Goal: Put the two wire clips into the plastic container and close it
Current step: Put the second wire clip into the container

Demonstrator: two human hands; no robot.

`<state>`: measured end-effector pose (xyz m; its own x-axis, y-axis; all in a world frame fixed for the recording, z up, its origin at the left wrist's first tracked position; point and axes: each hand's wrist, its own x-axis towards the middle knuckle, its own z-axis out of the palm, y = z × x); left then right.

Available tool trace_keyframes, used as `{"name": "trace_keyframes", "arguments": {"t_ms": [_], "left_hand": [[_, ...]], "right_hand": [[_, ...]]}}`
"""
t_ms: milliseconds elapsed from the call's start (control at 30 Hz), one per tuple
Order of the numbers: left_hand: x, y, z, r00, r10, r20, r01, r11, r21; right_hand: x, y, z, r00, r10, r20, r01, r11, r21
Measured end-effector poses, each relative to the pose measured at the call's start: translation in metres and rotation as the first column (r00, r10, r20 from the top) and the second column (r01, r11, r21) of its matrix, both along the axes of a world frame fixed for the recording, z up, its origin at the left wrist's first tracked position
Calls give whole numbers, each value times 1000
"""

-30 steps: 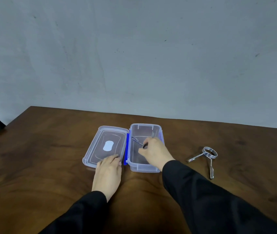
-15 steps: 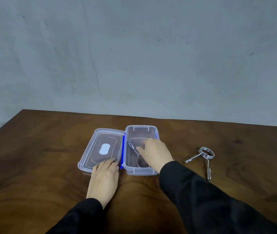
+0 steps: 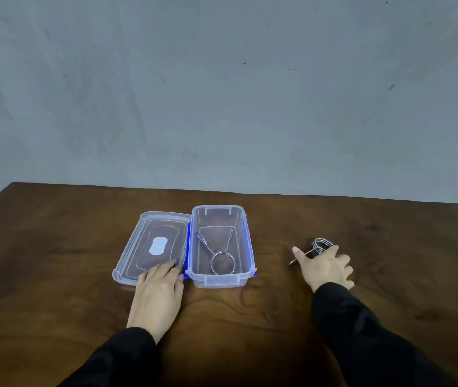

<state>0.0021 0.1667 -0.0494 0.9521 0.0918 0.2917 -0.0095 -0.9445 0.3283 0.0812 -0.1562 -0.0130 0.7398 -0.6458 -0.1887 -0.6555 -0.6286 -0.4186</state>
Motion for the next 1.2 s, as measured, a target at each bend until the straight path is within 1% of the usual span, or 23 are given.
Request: {"name": "trace_keyframes", "arguments": {"t_ms": [200, 267, 333, 400, 500, 533, 600, 700, 800, 867, 1000, 1100, 1200], "left_hand": [[0, 1, -1, 1000, -8, 3, 8, 1000, 2], [1, 2, -2, 1000, -9, 5, 9, 1000, 2], [1, 2, -2, 1000, -12, 4, 12, 1000, 0], [1, 2, -1, 1000, -14, 1, 14, 1000, -2], [0, 1, 0, 1000, -18, 5, 18, 1000, -17], [0, 1, 1, 1000, -19, 6, 19, 1000, -20], [-1, 2, 1, 1000, -21, 11, 21, 1000, -21], [-2, 2, 1, 1000, -19, 11, 19, 999, -26], [-1, 3, 1, 1000, -23, 14, 23, 999, -30], [-1, 3, 0, 1000, -25, 12, 25, 999, -39], [-1, 4, 1, 1000, -30, 8, 30, 998, -47], [-1, 5, 0, 1000, -30, 4, 30, 998, -46], [0, 5, -1, 1000, -26, 0, 26, 999, -45]], "right_hand": [[7, 2, 1, 995, 100, -27, -100, 995, 21], [7, 6, 5, 993, 117, -2, -116, 992, 54], [7, 13, 15, 988, 128, 87, -138, 983, 120], [10, 25, 32, 959, 166, 232, -206, 965, 160], [16, 54, 67, 852, 276, 445, -385, 906, 175], [16, 67, 79, 814, 327, 481, -453, 874, 173], [14, 94, 98, 745, 437, 504, -581, 796, 171], [13, 130, 104, 685, 543, 485, -692, 694, 200], [13, 155, 87, 675, 625, 391, -725, 660, 198], [13, 164, 70, 677, 673, 297, -731, 661, 168], [16, 172, 46, 726, 671, 153, -687, 719, 106], [18, 174, 37, 733, 674, 91, -679, 732, 57], [18, 176, 33, 729, 683, 43, -683, 730, -24]]}}
